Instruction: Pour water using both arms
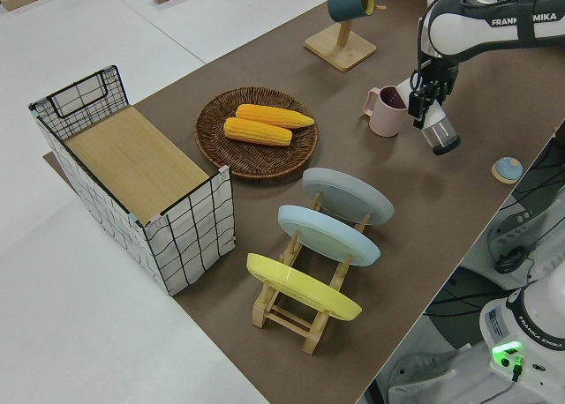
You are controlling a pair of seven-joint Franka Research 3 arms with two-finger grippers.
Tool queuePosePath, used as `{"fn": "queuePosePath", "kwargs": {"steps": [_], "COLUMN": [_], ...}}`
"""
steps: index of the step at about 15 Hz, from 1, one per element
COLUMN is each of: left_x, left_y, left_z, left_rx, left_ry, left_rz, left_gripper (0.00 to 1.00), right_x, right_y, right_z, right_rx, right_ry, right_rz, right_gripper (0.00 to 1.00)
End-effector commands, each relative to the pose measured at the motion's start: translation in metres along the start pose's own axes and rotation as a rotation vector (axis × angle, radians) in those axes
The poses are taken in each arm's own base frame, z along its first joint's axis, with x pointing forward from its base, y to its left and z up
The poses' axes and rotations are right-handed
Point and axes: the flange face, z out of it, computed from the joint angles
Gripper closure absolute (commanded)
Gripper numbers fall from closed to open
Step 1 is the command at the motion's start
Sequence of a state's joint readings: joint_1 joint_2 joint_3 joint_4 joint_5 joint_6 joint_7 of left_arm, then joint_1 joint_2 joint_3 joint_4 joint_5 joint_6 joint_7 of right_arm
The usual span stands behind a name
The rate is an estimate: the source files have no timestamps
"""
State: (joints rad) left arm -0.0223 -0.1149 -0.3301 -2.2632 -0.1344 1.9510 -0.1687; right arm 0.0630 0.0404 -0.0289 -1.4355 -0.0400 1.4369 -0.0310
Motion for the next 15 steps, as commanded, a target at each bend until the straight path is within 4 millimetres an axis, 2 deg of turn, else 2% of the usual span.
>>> {"fn": "queuePosePath", "kwargs": {"steps": [1,10,15], "left_x": [0.005,0.000,-0.006], "left_y": [-0.003,-0.002,-0.002], "left_z": [-0.018,-0.025,-0.032], "left_rx": [0.016,0.029,0.022], "left_ry": [-0.008,0.000,0.105], "left_rz": [-0.010,-0.021,-0.024], "left_gripper": [1.00,1.00,1.00], "right_x": [-0.002,-0.002,-0.002], "right_y": [0.002,0.001,0.001], "right_z": [-0.003,-0.003,-0.003], "right_rx": [0.000,0.000,0.000], "right_ry": [0.005,0.005,0.005], "right_rz": [-0.016,-0.018,-0.018], "right_gripper": [0.011,0.011,0.011]}}
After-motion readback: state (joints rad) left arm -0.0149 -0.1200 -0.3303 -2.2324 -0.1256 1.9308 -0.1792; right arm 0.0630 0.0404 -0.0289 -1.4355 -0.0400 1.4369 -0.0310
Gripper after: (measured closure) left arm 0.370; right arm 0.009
